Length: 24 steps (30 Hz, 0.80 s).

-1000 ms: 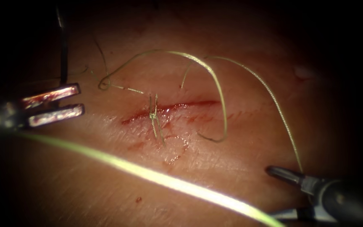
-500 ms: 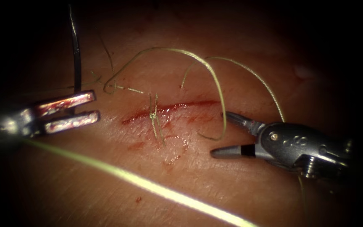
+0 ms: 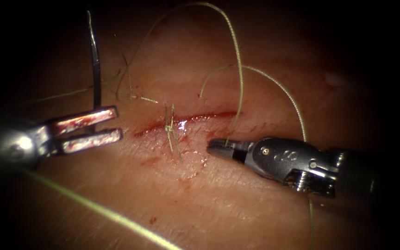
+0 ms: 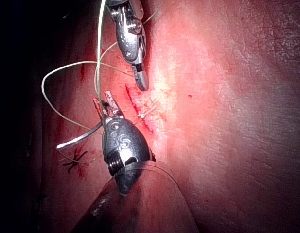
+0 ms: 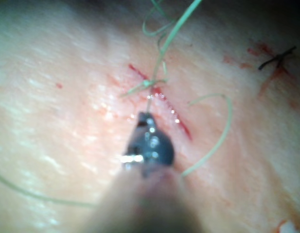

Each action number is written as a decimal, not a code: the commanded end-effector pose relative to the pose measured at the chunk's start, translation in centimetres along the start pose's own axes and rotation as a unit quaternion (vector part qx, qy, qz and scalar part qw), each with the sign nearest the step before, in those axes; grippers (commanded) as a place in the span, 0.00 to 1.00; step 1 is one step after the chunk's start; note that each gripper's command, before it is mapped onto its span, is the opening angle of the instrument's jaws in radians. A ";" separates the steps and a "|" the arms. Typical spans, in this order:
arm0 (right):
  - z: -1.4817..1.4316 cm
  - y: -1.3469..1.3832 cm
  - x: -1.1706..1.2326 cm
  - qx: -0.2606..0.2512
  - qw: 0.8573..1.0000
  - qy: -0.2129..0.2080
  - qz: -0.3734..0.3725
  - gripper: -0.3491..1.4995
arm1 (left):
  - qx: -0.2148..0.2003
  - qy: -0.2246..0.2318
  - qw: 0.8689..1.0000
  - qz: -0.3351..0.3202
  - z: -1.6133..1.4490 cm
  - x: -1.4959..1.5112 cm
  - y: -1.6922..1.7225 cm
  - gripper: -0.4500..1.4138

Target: Wound Closure

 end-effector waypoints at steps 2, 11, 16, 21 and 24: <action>-0.06 -0.08 -0.02 0.013 1.000 0.000 0.008 0.00 | -0.004 0.004 1.000 0.002 0.10 -0.05 0.00 0.00; -0.86 -0.55 -0.21 0.054 0.998 -0.026 0.009 0.00 | -0.012 0.013 1.000 0.007 0.24 -0.14 0.08 0.00; -1.38 -0.86 -0.36 0.064 0.997 -0.043 0.013 0.00 | -0.015 0.015 1.000 0.010 0.31 -0.17 0.14 0.00; -1.82 -1.12 -0.44 0.076 0.996 -0.052 0.022 0.00 | -0.021 0.016 1.000 0.013 0.37 -0.16 0.17 0.00; -2.07 -1.26 -0.45 0.079 0.995 -0.052 0.023 0.00 | -0.022 0.018 1.000 0.014 0.38 -0.17 0.18 0.00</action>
